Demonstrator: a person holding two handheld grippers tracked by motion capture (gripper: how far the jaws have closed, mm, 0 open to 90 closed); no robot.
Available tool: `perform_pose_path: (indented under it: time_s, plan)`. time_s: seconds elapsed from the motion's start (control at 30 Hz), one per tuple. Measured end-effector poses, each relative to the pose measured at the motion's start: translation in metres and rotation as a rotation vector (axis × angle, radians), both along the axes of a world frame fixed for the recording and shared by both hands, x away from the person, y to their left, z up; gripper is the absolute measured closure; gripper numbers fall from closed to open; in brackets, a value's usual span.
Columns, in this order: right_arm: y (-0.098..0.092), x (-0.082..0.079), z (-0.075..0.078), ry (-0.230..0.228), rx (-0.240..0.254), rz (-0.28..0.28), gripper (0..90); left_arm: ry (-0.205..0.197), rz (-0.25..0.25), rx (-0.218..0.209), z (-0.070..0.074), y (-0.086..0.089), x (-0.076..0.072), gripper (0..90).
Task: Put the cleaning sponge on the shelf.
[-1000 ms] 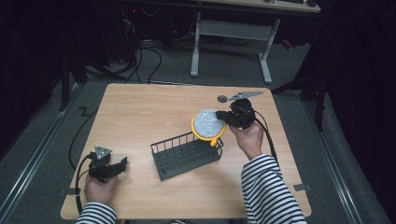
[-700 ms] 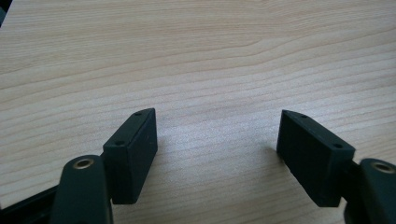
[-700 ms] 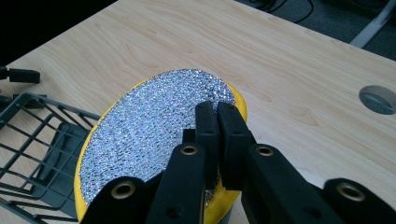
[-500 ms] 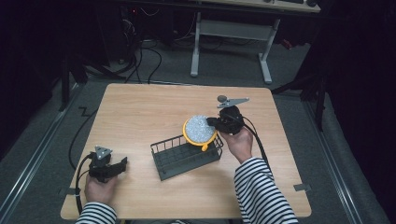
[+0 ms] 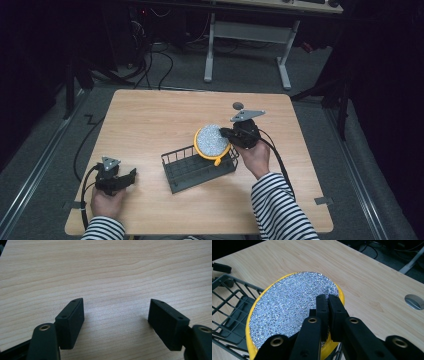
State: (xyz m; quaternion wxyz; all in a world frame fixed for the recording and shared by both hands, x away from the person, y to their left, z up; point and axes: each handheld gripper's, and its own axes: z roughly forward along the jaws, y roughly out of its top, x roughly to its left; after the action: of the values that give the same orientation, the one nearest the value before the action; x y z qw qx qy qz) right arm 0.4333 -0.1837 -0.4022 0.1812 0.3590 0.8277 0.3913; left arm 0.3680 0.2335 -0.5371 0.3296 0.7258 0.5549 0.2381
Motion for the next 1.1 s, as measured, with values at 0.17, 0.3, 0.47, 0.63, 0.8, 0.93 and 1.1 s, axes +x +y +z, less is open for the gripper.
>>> perform_pose_path:
  time_s: [0.17,0.3,0.47,0.63,0.8,0.93,1.1]
  plan:
    - [0.001,0.005,0.000,0.011,-0.002,0.002,87.8,0.000,0.000,0.000,0.000,0.000,0.000,29.5]
    - [0.000,0.006,-0.003,0.043,-0.013,0.016,87.6,-0.001,0.000,0.000,0.000,0.000,0.000,29.4]
    - [0.001,0.006,-0.006,0.065,-0.033,0.035,87.4,-0.001,0.001,0.002,0.000,0.000,0.000,29.5]
    - [0.001,0.002,-0.009,0.068,-0.042,0.043,87.5,0.000,0.000,0.001,0.000,0.000,0.000,29.4]
    - [0.003,-0.003,-0.011,0.068,-0.069,0.062,87.8,0.000,0.000,0.002,0.000,0.000,0.000,29.5]
    - [0.001,-0.008,-0.015,0.076,-0.059,0.069,88.1,-0.001,0.001,0.002,0.000,0.000,0.000,29.5]
    - [0.001,-0.013,-0.016,0.082,-0.058,0.079,88.1,-0.001,0.001,0.004,0.000,0.000,0.000,29.5]
